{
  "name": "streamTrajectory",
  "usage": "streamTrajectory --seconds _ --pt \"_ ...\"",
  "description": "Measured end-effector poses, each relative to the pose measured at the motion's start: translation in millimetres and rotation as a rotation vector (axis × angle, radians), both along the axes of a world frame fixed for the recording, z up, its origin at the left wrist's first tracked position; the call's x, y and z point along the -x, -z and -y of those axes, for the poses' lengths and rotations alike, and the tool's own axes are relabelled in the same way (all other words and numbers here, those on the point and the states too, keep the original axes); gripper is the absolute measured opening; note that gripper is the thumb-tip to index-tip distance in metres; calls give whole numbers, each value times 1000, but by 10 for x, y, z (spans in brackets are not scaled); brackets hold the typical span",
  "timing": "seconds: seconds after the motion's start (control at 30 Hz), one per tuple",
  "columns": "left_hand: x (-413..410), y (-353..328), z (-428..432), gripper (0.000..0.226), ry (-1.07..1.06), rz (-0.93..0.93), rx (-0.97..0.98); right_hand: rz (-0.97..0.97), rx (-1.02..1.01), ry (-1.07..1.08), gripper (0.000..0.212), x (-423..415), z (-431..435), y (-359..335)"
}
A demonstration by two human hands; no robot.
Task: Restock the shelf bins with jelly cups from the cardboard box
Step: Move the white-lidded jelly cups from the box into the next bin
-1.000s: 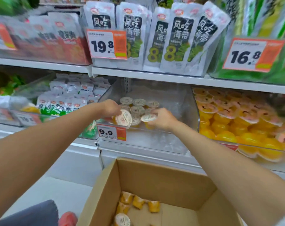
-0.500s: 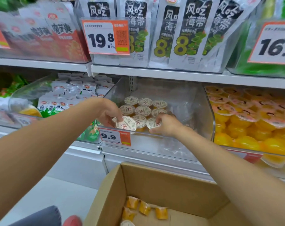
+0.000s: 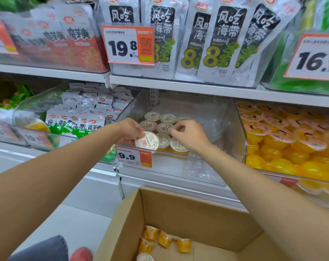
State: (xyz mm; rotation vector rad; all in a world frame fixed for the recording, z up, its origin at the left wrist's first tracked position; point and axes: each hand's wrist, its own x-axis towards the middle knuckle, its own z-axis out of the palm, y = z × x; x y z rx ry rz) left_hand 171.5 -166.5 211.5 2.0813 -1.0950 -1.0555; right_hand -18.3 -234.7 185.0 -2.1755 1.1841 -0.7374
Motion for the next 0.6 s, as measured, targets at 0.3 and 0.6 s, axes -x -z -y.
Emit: streamTrajectory --seconds 0.3,0.6 --pt "-106 -94 -96 25 195 407 165 5 -697 -126 27 -454 -136 111" --pt "-141 -115 -100 15 320 697 240 -300 -730 -178 19 -662 -221 10"
